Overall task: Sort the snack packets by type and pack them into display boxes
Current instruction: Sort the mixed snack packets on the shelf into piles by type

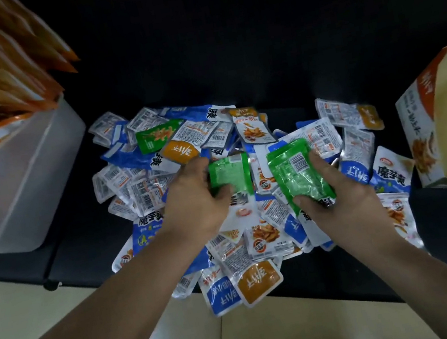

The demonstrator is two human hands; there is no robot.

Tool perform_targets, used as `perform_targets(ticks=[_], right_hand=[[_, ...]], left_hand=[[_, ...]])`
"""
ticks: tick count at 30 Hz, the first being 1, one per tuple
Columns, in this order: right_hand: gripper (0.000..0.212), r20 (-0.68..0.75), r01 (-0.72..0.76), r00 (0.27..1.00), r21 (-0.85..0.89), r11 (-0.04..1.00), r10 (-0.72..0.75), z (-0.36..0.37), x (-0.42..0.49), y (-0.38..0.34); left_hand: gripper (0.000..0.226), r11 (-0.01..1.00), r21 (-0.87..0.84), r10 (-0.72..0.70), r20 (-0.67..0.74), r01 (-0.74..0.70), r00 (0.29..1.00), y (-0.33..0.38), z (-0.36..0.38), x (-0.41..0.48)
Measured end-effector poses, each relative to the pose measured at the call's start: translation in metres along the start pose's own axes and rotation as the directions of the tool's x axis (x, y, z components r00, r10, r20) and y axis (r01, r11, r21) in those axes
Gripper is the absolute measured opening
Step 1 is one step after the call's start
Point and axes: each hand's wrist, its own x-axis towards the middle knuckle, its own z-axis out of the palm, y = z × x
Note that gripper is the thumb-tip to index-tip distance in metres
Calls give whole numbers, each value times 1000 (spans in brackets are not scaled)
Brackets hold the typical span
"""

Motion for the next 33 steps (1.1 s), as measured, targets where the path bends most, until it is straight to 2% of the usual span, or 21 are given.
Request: perform_targets(ticks=[4, 8, 12, 15, 19, 23, 25, 27, 28, 30, 33], right_hand=[[81, -34, 39, 999, 19, 999, -38, 1, -2, 3], [83, -35, 43, 999, 40, 998, -42, 2, -4, 6], [82, -16, 63, 998, -13, 998, -64, 2, -4, 7], [82, -15, 54, 998, -16, 998, -54, 4, -3, 8], [82, -2, 49, 999, 41, 998, -49, 4, -4, 8], [81, 20, 27, 999, 72, 997, -28, 0, -6, 8], [81, 49, 4, 999, 79, 997, -8, -2, -8, 3], [80, 77, -30, 997, 82, 996, 24, -4, -8, -3], [79, 88, -56, 995, 101, 993, 47, -5, -8, -4], [76, 111, -119, 989, 211, 970, 97, -10, -8, -10], [68, 82, -126, 992, 464, 877, 99, -22, -14, -19]], left_hand=[[71, 998, 26, -52, 49, 51, 997, -1, 8, 3], [101, 964, -124, -219, 139, 236, 966, 3, 11, 8], [114, 913, -206, -314, 199, 353, 928, 18, 8, 13], [111, 871, -266, -348, 259, 413, 901, 32, 8, 12], [94, 908, -247, -277, 252, 338, 927, 38, 9, 1], [67, 883, -350, -291, 110, 311, 950, 41, -13, -12], [60, 884, -394, -285, -24, 253, 958, 43, -34, -21], [53, 844, -511, -285, -169, 164, 943, 46, -52, -30], [51, 802, -582, -300, -195, 136, 934, 48, -57, -35], [49, 687, -710, -334, -119, 156, 935, 57, -58, -42], [51, 507, -823, -296, 112, 255, 949, 75, -39, -49]])
